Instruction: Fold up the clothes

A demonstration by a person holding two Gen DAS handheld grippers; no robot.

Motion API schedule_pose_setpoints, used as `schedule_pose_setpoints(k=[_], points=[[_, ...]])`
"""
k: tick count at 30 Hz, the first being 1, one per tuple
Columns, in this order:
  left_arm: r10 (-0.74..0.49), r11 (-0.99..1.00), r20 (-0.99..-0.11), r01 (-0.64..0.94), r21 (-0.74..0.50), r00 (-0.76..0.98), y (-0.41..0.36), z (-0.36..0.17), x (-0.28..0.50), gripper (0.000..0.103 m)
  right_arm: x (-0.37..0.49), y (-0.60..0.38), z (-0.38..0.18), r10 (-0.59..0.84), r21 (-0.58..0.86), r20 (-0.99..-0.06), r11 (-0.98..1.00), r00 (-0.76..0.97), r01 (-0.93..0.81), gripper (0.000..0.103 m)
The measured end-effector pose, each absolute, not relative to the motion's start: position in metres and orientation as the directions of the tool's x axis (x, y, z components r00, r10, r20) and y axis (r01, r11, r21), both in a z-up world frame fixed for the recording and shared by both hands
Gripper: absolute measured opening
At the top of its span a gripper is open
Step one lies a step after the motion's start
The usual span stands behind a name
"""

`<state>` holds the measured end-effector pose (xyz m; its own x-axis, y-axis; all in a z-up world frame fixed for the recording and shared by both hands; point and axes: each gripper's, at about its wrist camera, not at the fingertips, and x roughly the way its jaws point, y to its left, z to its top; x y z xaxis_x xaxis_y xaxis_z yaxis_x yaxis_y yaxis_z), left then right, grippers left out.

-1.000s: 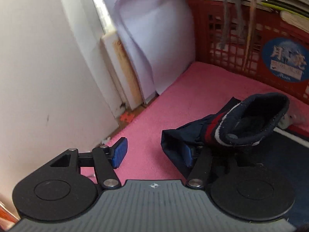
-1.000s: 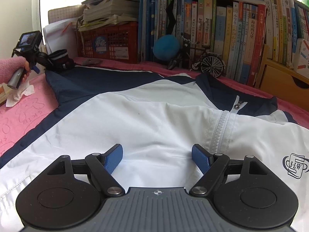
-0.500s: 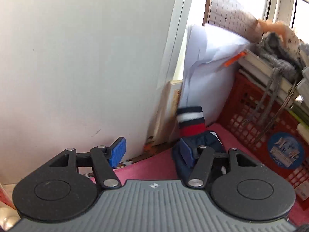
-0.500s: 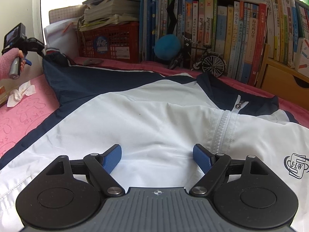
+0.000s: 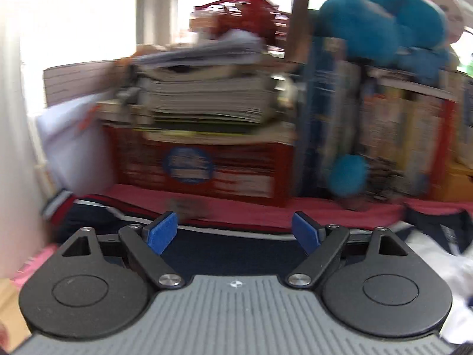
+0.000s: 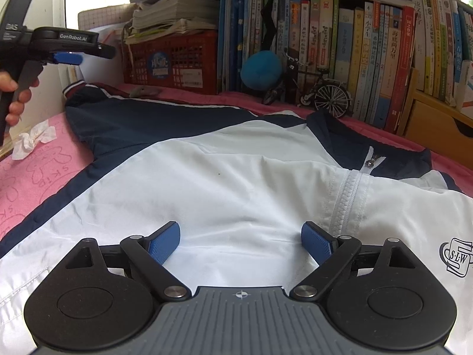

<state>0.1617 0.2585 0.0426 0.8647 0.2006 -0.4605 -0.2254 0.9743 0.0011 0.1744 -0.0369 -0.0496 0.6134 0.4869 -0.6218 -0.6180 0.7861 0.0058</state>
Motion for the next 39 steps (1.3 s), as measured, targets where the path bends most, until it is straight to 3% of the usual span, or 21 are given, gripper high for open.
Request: schedule_pose_setpoints(k=[2, 5, 9, 11, 14, 17, 19, 24, 25, 27, 28, 29, 30, 32, 36, 39], points=[[0.104, 0.994, -0.508, -0.111, 0.016, 0.855, 0.214, 0.025, 0.164, 0.088, 0.171, -0.046, -0.045, 0.481, 0.021, -0.611, 0.804, 0.629, -0.594, 0.078], [-0.030, 0.998, -0.577, 0.058, 0.032, 0.816, 0.150, -0.002, 0.168, 0.088, 0.163, -0.082, -0.032, 0.479, 0.075, -0.590, 0.834, 0.650, -0.547, 0.077], [0.026, 0.983, -0.614, 0.091, 0.159, 0.789, 0.121, -0.035, 0.166, 0.091, 0.144, -0.173, -0.005, 0.381, 0.098, -0.526, 0.915, 0.760, -0.392, 0.078], [0.045, 0.988, -0.608, 0.054, 0.144, 0.793, 0.126, -0.035, 0.164, 0.102, 0.133, -0.231, 0.008, 0.229, 0.084, -0.476, 0.973, 0.849, -0.215, 0.081], [0.031, 0.995, -0.632, 0.034, 0.091, 0.774, 0.137, -0.036, 0.170, 0.103, 0.125, -0.310, 0.016, -0.156, 0.005, -0.391, 0.985, 0.907, 0.172, 0.090], [0.021, 0.997, -0.640, 0.027, 0.066, 0.768, 0.141, -0.036, 0.171, 0.103, 0.138, -0.377, 0.013, -0.491, -0.088, -0.338, 0.866, 0.803, 0.493, 0.098], [0.029, 0.997, -0.637, 0.025, 0.077, 0.771, 0.139, -0.036, 0.170, 0.103, 0.157, -0.409, 0.009, -0.539, -0.085, -0.382, 0.830, 0.751, 0.552, 0.099], [0.036, 0.996, -0.634, 0.025, 0.087, 0.772, 0.138, -0.036, 0.169, 0.103, 0.227, -0.469, -0.024, -0.554, -0.111, -0.604, 0.771, 0.573, 0.628, 0.101], [0.035, 0.996, -0.635, 0.025, 0.085, 0.772, 0.138, -0.035, 0.169, 0.103, 0.235, -0.475, -0.035, -0.568, -0.140, -0.639, 0.749, 0.519, 0.648, 0.095], [0.036, 0.996, -0.635, 0.025, 0.086, 0.772, 0.137, -0.035, 0.168, 0.103, 0.231, -0.481, -0.040, -0.518, -0.097, -0.663, 0.775, 0.541, 0.624, 0.067], [0.037, 0.996, -0.634, 0.025, 0.089, 0.772, 0.136, -0.034, 0.167, 0.103, 0.227, -0.483, -0.038, -0.484, -0.061, -0.662, 0.796, 0.573, 0.602, 0.042], [0.039, 0.995, -0.634, 0.025, 0.092, 0.772, 0.136, -0.033, 0.166, 0.103, 0.223, -0.484, -0.036, -0.448, -0.025, -0.659, 0.816, 0.604, 0.578, 0.027], [0.041, 0.995, -0.633, 0.026, 0.096, 0.773, 0.136, -0.033, 0.167, 0.103, 0.218, -0.485, -0.033, -0.414, 0.010, -0.648, 0.835, 0.639, 0.551, 0.023], [0.042, 0.995, -0.632, 0.025, 0.098, 0.774, 0.136, -0.033, 0.168, 0.103, 0.193, -0.486, -0.009, -0.365, 0.066, -0.542, 0.880, 0.757, 0.471, 0.018], [0.046, 0.994, -0.630, 0.026, 0.104, 0.775, 0.136, -0.033, 0.168, 0.103, 0.099, -0.505, 0.029, -0.309, 0.189, -0.162, 0.922, 0.937, 0.337, 0.019], [0.042, 0.995, -0.632, 0.027, 0.098, 0.774, 0.137, -0.033, 0.169, 0.103, 0.072, -0.539, 0.017, -0.386, 0.215, -0.273, 0.868, 0.881, 0.447, 0.032]])
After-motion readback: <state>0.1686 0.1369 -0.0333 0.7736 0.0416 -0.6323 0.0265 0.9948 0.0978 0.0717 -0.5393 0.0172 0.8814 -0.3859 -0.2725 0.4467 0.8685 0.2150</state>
